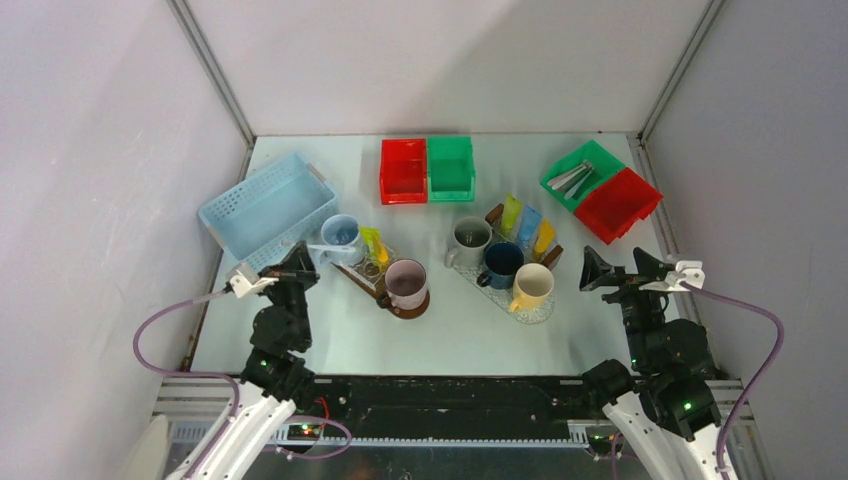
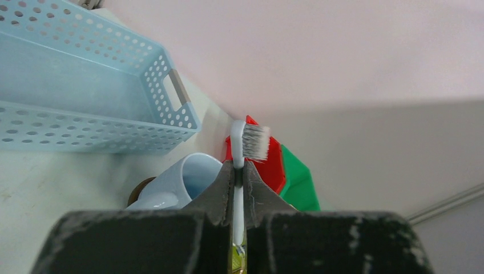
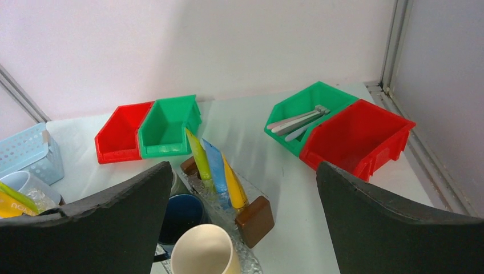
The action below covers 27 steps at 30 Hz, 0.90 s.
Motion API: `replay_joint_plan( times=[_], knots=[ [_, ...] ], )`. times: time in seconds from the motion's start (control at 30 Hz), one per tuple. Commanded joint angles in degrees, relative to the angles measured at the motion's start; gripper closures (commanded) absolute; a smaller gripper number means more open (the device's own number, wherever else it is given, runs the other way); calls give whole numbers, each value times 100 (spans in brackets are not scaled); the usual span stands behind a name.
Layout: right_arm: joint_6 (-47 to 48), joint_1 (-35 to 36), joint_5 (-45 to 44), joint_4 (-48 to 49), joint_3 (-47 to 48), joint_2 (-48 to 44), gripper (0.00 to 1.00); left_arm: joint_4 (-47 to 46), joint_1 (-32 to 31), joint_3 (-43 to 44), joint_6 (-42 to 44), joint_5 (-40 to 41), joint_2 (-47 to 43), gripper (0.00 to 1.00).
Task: Prepare toiletry sets of a toothbrush and toothpaste on the tray
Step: Place the toothbrush in the toothpaste holder.
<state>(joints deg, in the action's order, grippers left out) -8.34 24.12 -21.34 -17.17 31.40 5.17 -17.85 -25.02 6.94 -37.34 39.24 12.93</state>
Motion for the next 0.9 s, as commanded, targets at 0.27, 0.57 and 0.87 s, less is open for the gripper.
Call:
replay_joint_plan(
  times=[0.27, 0.57, 0.87],
  knots=[
    [43, -159, -61, 193, -47, -113, 1, 84, -204, -55, 82, 77, -295, 98],
    [41, -218, -41, 207, -76, -136, 1, 201, -257, -125, -14, 19, -128, 98],
    [37, -249, 36, 228, -106, -161, 1, -411, -302, -368, 25, -73, 202, 93]
  ],
)
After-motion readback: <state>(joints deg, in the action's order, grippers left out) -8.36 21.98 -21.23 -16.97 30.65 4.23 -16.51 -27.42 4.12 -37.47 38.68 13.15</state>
